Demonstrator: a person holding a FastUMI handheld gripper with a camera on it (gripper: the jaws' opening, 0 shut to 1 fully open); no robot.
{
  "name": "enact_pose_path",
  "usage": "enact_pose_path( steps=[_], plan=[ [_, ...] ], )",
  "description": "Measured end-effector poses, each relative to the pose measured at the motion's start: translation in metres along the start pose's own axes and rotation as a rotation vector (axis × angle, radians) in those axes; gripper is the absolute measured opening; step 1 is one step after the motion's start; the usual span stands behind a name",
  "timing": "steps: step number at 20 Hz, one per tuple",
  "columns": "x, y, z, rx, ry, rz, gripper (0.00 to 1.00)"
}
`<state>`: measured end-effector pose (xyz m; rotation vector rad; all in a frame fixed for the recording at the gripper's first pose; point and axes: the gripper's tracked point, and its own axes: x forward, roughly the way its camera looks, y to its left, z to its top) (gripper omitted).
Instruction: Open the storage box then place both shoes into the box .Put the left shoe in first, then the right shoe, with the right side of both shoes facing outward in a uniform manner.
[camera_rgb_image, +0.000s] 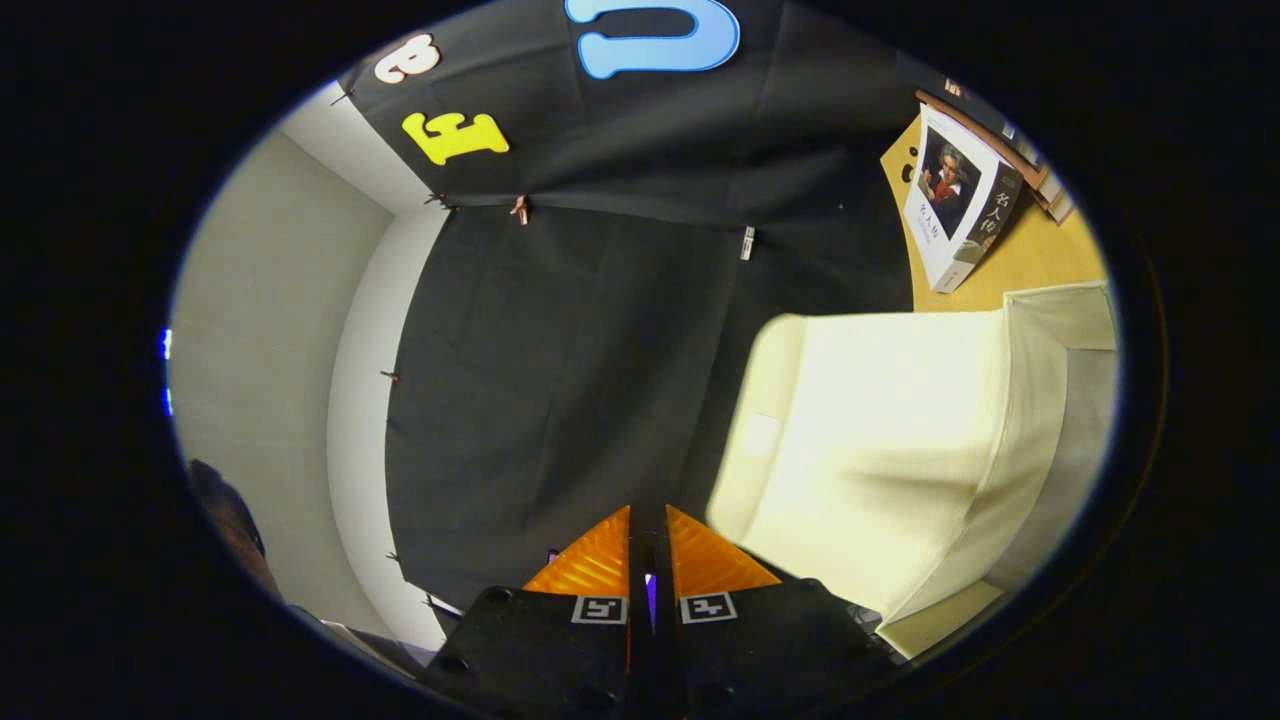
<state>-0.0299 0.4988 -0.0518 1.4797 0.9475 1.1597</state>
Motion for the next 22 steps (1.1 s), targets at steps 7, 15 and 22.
enact_pose_path(
  steps=[7, 15, 22],
  plan=[
    [-0.002, -0.006, 0.017, -0.029, -0.069, -0.04, 0.94],
    [-0.06, -0.015, 0.018, -0.189, -0.114, -0.214, 0.96],
    [-0.206, -0.056, 0.03, -0.46, -0.249, -0.601, 0.96]
  ],
)
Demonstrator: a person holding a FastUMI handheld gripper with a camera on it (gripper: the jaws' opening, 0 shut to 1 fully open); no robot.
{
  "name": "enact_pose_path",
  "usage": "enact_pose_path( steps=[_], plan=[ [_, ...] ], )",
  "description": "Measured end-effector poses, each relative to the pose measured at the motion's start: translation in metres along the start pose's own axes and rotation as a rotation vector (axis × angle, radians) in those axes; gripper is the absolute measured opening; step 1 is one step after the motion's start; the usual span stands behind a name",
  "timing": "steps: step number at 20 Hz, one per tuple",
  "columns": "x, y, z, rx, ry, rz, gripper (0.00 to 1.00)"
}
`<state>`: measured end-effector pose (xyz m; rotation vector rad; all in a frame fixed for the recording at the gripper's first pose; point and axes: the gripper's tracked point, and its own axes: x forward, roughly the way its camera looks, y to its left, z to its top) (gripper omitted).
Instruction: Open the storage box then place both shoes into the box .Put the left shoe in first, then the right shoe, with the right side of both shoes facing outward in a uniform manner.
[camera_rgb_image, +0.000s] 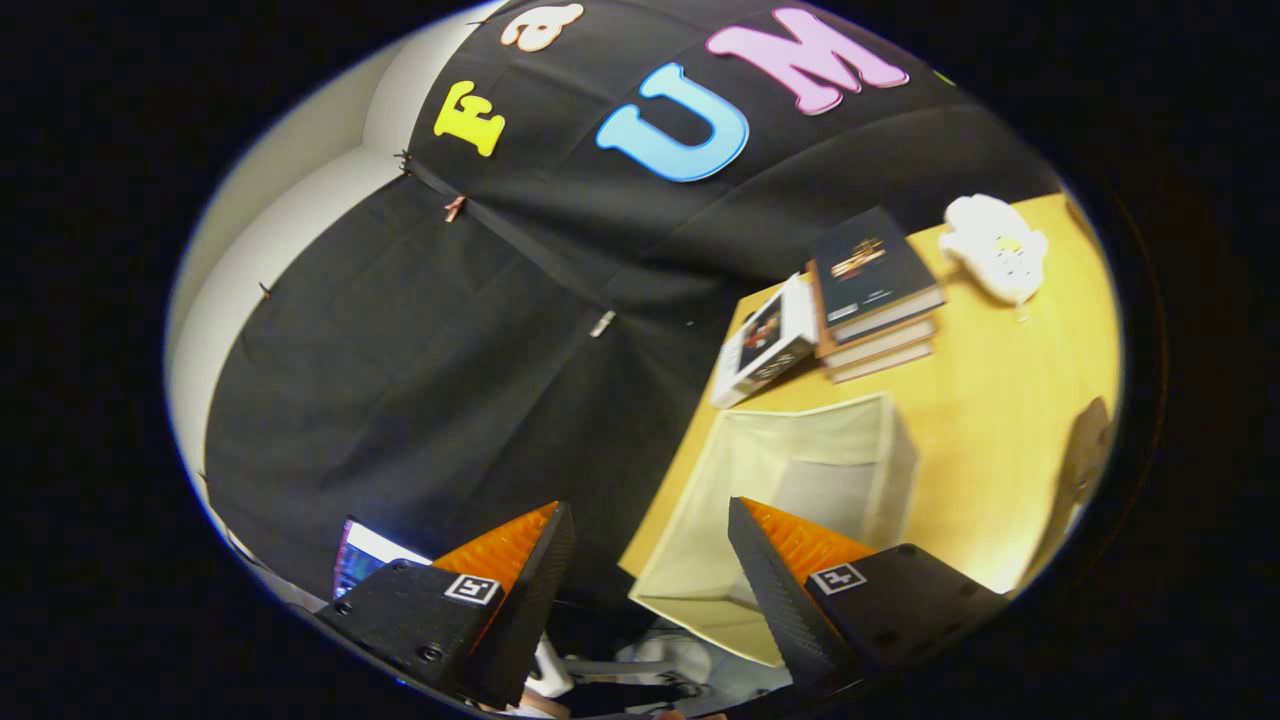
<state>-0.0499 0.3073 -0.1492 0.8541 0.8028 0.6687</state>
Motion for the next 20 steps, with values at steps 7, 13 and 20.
enact_pose_path(
  steps=[7, 13, 20],
  plan=[
    [-0.112, -0.146, 0.01, -0.122, -0.07, -0.415, 0.96],
    [-0.157, -0.25, -0.022, -0.182, 0.052, -0.606, 0.85],
    [-0.143, -0.336, -0.054, -0.323, 0.239, -0.73, 0.73]
  ],
)
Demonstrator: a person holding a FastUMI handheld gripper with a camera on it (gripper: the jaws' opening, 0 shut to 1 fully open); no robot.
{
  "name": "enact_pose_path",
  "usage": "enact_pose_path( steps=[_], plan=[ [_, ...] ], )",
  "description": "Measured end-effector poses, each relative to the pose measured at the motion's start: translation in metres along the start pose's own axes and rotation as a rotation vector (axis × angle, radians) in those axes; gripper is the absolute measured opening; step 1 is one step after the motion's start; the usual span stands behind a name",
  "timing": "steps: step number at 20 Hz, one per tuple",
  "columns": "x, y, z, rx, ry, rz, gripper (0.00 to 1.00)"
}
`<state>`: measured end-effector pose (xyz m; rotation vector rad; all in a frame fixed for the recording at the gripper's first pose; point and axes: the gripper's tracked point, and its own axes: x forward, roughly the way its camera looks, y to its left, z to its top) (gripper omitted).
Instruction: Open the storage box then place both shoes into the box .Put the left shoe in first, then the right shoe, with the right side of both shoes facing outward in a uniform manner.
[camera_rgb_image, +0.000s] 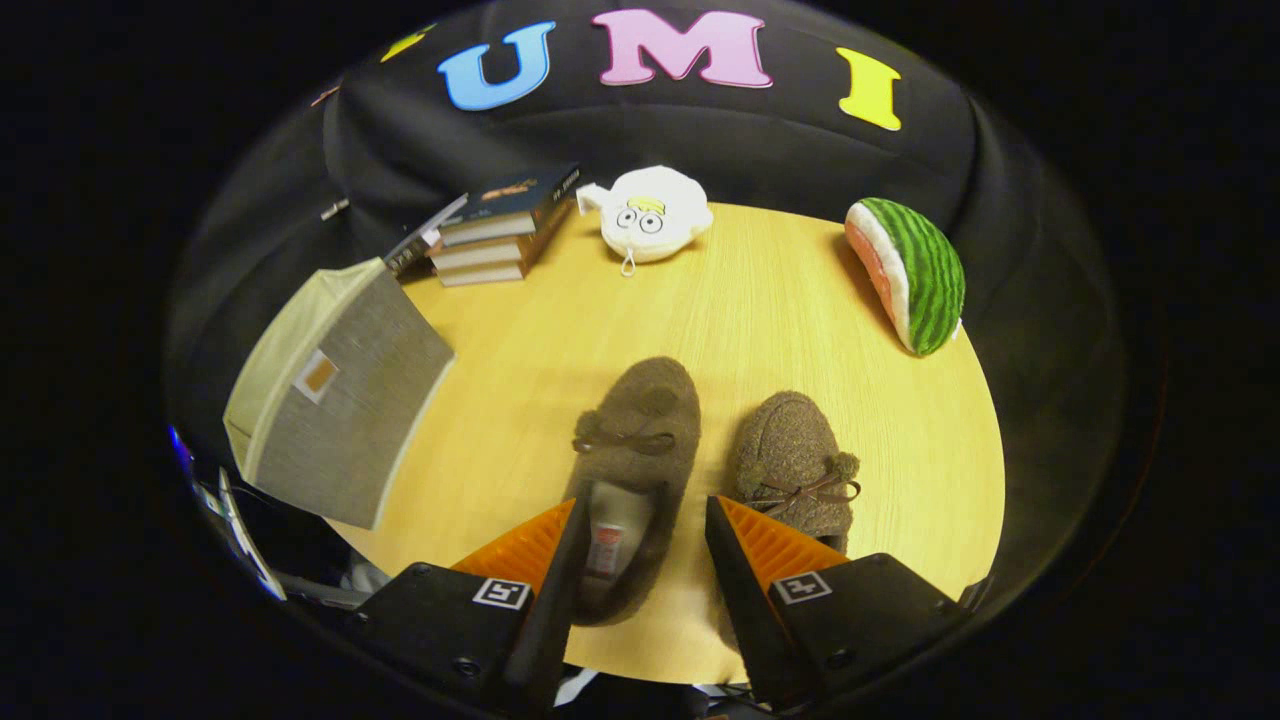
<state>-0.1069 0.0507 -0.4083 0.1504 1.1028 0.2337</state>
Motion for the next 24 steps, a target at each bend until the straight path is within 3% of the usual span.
enact_pose_path(
  steps=[4, 7, 11, 12, 14, 20, 24],
  plan=[
    [0.035, -0.004, 0.001, -0.034, 0.018, -0.02, 0.59],
    [0.054, -0.007, 0.012, -0.01, 0.002, -0.039, 0.55],
    [0.062, -0.017, 0.015, -0.006, -0.001, -0.11, 0.39],
    [0.06, -0.016, 0.016, 0.012, 0.001, -0.107, 0.22],
    [0.051, -0.017, 0.017, 0.06, -0.001, -0.104, 0.08],
    [-0.003, -0.006, 0.053, 0.214, -0.069, -0.125, 0.07],
    [-0.043, 0.031, 0.094, 0.283, -0.097, -0.122, 0.07]
  ],
)
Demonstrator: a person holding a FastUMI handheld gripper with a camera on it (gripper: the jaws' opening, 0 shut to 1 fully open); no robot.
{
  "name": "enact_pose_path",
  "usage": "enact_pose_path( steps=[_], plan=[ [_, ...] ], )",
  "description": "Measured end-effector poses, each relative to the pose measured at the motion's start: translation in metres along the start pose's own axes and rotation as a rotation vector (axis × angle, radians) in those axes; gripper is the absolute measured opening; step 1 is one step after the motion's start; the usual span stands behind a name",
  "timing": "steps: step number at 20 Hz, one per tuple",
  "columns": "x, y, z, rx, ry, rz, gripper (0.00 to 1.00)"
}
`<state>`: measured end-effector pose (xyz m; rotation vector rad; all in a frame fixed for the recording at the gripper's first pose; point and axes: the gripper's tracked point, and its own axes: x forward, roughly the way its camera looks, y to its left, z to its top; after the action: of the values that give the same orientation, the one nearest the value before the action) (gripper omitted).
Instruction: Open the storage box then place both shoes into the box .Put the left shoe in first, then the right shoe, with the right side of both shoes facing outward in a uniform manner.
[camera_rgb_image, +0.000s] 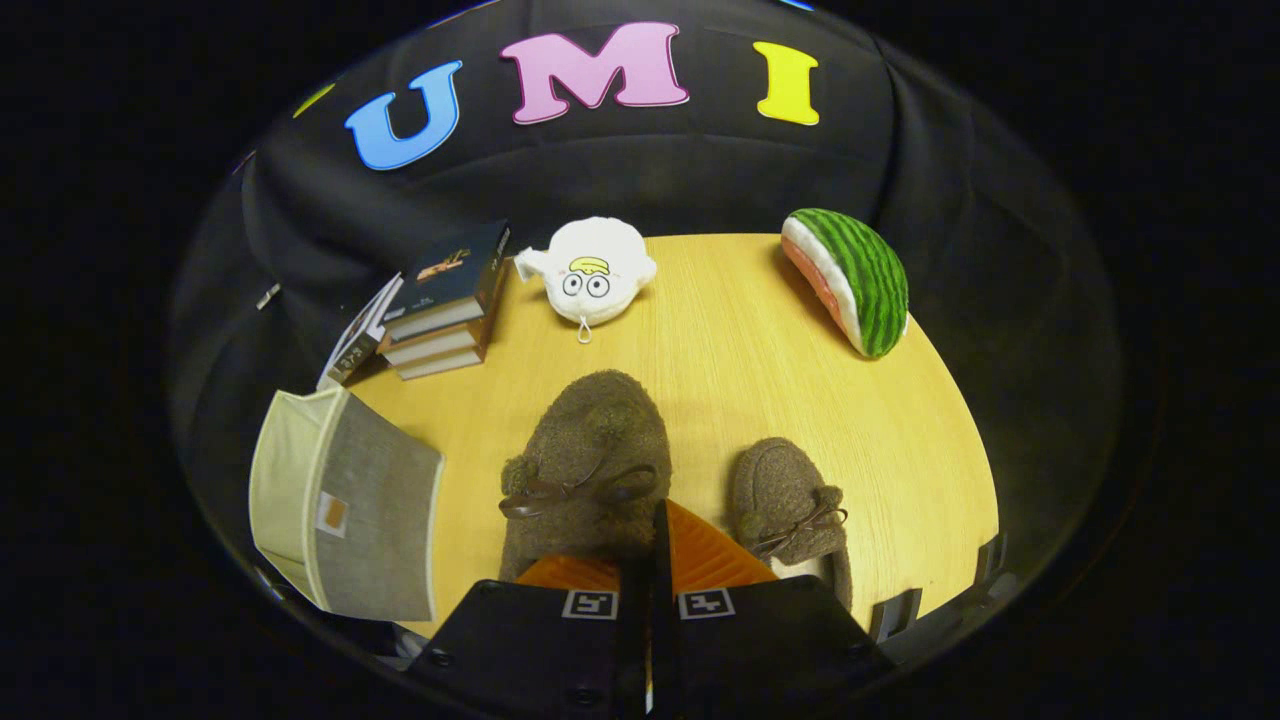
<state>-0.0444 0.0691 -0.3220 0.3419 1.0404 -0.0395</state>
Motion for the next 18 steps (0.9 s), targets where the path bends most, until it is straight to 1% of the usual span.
enact_pose_path(
  steps=[4, 7, 10, 11, 14, 18],
  plan=[
    [-0.038, 0.071, 0.034, -0.024, -0.021, 0.032, 0.07],
    [-0.058, 0.137, 0.04, -0.031, 0.006, 0.091, 0.07],
    [-0.062, 0.203, 0.03, -0.027, 0.057, 0.16, 0.08],
    [-0.064, 0.219, 0.023, -0.022, 0.079, 0.165, 0.08],
    [-0.059, 0.263, 0.006, -0.002, 0.129, 0.151, 0.09],
    [-0.043, 0.307, -0.016, -0.051, 0.167, 0.138, 0.09]
  ],
)
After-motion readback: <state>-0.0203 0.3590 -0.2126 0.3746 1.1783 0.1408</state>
